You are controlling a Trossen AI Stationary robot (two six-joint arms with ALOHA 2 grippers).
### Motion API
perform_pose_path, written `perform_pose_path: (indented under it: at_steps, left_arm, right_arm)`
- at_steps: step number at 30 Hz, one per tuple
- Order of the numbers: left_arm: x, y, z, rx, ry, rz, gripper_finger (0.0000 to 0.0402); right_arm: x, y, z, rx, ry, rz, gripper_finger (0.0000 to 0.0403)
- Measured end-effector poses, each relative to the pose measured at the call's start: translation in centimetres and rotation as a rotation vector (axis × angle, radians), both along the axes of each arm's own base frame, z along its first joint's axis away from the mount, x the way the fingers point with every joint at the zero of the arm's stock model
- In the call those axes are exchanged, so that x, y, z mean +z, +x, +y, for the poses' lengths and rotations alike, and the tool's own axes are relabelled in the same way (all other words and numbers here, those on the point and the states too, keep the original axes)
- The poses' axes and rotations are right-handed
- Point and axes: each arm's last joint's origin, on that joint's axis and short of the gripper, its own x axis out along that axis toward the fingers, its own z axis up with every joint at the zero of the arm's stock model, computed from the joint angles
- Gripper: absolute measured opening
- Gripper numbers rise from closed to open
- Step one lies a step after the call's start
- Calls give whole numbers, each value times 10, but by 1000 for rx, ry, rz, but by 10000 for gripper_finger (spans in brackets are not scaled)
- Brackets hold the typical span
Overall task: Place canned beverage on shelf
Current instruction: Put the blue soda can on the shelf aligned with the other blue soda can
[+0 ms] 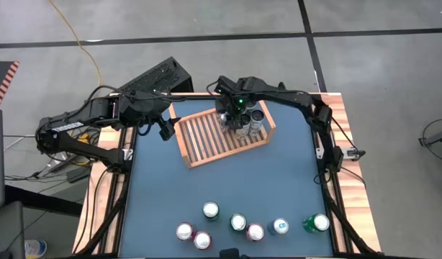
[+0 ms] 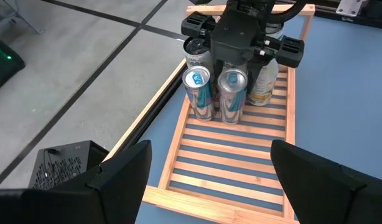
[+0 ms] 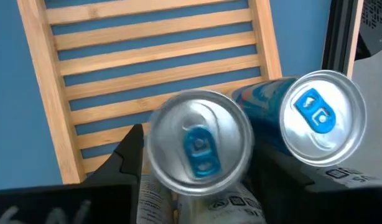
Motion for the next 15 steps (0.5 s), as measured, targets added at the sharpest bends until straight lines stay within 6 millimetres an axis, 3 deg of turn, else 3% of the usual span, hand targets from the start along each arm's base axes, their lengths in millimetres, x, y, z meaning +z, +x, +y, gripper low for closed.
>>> perform_pose_path:
  at_steps: [15]
  left_arm:
    - [0, 0, 0, 0, 0, 0, 316]
  right_arm:
    - [-1, -2, 2, -3, 13, 23, 228]
